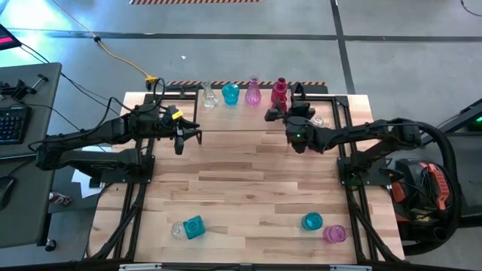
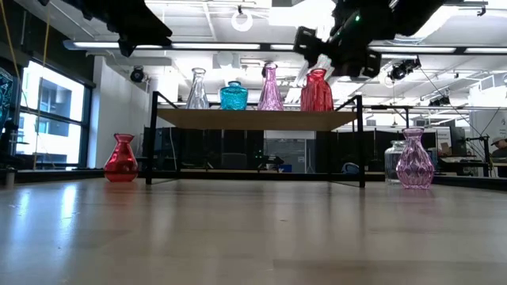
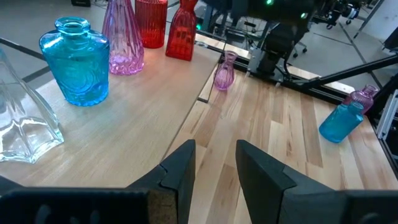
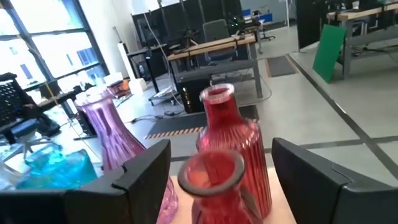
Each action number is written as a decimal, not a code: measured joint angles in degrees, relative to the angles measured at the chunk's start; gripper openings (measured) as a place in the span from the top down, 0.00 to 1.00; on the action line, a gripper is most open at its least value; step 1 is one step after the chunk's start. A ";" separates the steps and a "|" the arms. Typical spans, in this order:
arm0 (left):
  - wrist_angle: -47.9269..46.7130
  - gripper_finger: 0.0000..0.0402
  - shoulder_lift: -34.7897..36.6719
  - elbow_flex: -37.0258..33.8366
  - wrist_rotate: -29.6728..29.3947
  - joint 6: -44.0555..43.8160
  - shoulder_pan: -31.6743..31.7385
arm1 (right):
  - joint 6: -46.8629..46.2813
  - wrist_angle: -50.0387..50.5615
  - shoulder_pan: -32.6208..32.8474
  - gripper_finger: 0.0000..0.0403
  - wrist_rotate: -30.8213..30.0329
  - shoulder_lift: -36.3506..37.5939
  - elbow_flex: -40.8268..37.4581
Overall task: Sort vases onto shelf
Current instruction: Put the bottom red flower vase on the shelf aligned with the other red flower vase, then put the top purple flower vase on the shelf aligned with the other purple flower vase
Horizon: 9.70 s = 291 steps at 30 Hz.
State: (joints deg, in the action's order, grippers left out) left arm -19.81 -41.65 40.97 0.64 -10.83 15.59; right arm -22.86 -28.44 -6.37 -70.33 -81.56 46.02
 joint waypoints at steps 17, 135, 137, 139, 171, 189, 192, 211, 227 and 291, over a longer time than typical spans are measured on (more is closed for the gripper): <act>0.00 0.74 0.00 0.00 0.00 0.00 0.00 | 2.17 11.99 8.72 0.35 5.73 7.52 0.00; 0.00 0.74 0.00 0.02 0.00 0.02 0.00 | -38.57 94.70 -14.73 0.35 51.36 23.69 -0.01; 0.00 0.74 0.00 0.02 0.00 0.00 0.00 | -38.26 94.67 -14.73 0.35 51.56 22.97 0.00; 0.00 0.74 0.00 0.02 0.00 0.02 0.00 | -37.72 94.39 -14.73 0.35 51.57 22.28 -0.02; 0.00 0.74 0.00 0.02 0.00 0.01 0.00 | -37.63 91.18 -15.78 0.83 53.69 17.31 -0.01; 0.00 0.74 0.00 0.02 0.00 0.00 0.00 | -35.28 92.66 -15.78 0.99 56.90 19.31 0.07; 0.00 0.74 0.00 0.02 0.00 0.02 0.00 | -35.06 93.22 -15.73 1.00 58.38 21.08 -0.02; -0.01 0.74 0.01 0.01 0.00 0.01 0.00 | -32.15 91.97 -14.14 1.00 68.56 28.55 -0.02; -0.02 0.74 0.00 0.02 0.00 0.00 0.00 | -37.33 81.26 0.85 1.00 74.41 24.19 5.45; 0.00 0.74 0.02 0.02 0.00 0.00 0.00 | -11.16 102.33 -21.33 1.00 77.89 -29.53 79.47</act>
State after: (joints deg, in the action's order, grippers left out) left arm -19.81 -41.63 40.99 0.64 -10.83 15.59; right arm -34.02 73.89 -27.70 7.56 -111.09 125.49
